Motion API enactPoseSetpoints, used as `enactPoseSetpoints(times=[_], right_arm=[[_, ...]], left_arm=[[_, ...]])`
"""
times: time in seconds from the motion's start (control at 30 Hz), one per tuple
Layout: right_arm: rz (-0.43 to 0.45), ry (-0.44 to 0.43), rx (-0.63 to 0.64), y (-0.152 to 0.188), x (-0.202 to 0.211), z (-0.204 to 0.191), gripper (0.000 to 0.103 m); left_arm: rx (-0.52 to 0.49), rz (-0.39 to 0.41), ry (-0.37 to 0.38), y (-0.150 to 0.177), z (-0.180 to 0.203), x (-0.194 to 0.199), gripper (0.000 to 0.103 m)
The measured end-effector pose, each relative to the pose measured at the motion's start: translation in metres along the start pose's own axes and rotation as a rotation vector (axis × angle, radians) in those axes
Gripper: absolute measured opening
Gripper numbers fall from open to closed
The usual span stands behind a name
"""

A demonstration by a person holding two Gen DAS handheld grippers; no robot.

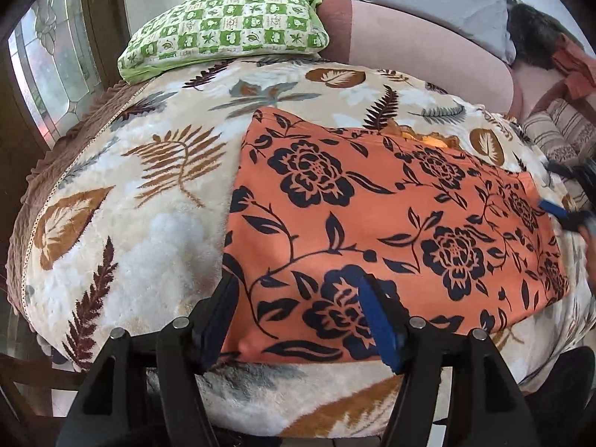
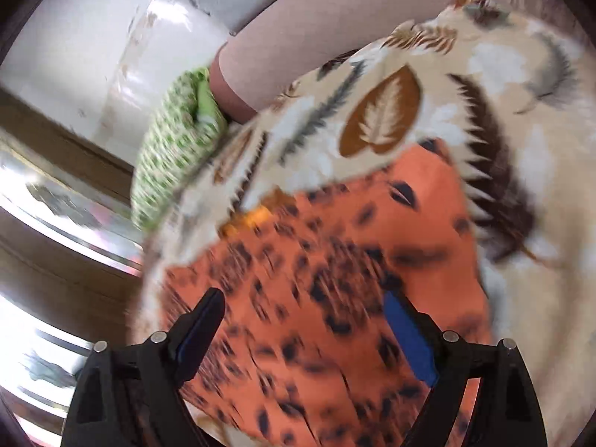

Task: Fold small clothes
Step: 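Smooth the folded shirt flat with both grippers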

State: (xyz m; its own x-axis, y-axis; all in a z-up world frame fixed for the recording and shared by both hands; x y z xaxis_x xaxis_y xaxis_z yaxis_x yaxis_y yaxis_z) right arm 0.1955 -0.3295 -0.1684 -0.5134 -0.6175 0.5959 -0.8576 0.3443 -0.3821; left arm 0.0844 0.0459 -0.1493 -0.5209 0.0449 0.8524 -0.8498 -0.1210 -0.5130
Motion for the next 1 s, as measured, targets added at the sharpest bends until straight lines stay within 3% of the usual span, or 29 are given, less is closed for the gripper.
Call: enactPoseSetpoints(times=[0.03, 0.07, 0.1, 0.13, 0.23, 0.3, 0.37, 0.47, 0.6, 0.73, 0.77, 0.9, 1.0], right_arm=[[-0.030, -0.018, -0.032, -0.012, -0.016, 0.013, 0.090], [-0.047, 0.036, -0.066, -0.023, -0.031, 0.038, 0.090], [-0.037, 0.035, -0.099, -0.030, -0.045, 0.051, 0.090], [0.017, -0.053, -0.183, -0.041, -0.044, 0.060, 0.090], [0.044, -0.102, -0.264, -0.042, -0.020, 0.059, 0.090], [0.063, -0.107, -0.192, -0.024, 0.010, 0.046, 0.090], [0.050, -0.055, -0.168, 0.011, 0.040, 0.042, 0.090], [0.066, -0.085, -0.245, 0.078, 0.076, 0.044, 0.090], [0.079, -0.117, -0.366, 0.141, 0.086, 0.056, 0.090], [0.123, -0.157, -0.481, 0.146, 0.081, 0.078, 0.090], [0.149, -0.159, -0.509, 0.142, 0.082, 0.081, 0.091], [0.189, -0.139, -0.547, 0.129, 0.084, 0.088, 0.091], [0.213, -0.148, -0.539, 0.124, 0.094, 0.081, 0.090]], left_arm=[[-0.006, -0.005, -0.002, 0.002, 0.002, 0.000, 0.067], [-0.013, -0.008, -0.003, 0.003, 0.004, 0.000, 0.067], [-0.021, -0.011, -0.005, 0.005, 0.006, 0.000, 0.067], [-0.035, -0.015, -0.011, 0.005, 0.008, 0.000, 0.067], [-0.059, 0.007, -0.010, 0.001, 0.017, -0.001, 0.067], [-0.066, 0.015, 0.014, -0.006, 0.029, -0.005, 0.067], [-0.073, 0.025, 0.049, -0.012, 0.043, -0.010, 0.067], [-0.086, 0.032, 0.077, -0.017, 0.062, -0.018, 0.067], [-0.103, 0.030, 0.111, -0.024, 0.084, -0.026, 0.067], [-0.119, 0.024, 0.110, -0.034, 0.103, -0.034, 0.070], [-0.116, 0.009, 0.100, -0.034, 0.105, -0.040, 0.074], [-0.145, -0.044, 0.046, -0.025, 0.109, -0.064, 0.074], [-0.119, 0.004, 0.063, -0.030, 0.110, -0.050, 0.074]])
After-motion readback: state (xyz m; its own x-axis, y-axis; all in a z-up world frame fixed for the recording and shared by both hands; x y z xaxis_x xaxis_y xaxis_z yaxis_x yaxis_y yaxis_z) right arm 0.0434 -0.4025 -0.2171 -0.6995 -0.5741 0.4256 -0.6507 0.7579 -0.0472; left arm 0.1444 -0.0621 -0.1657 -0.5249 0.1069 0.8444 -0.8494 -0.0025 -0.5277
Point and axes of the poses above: each gripper's, at about its wrist camera, not at the fingertips, and x roughly against the way its jaws point, z to its right, y to its underside, the point moved 8 cm from there along -x, roughly the way its jaws point, and after that the axes turned 4 degrees about x, right-handed, at the moved point
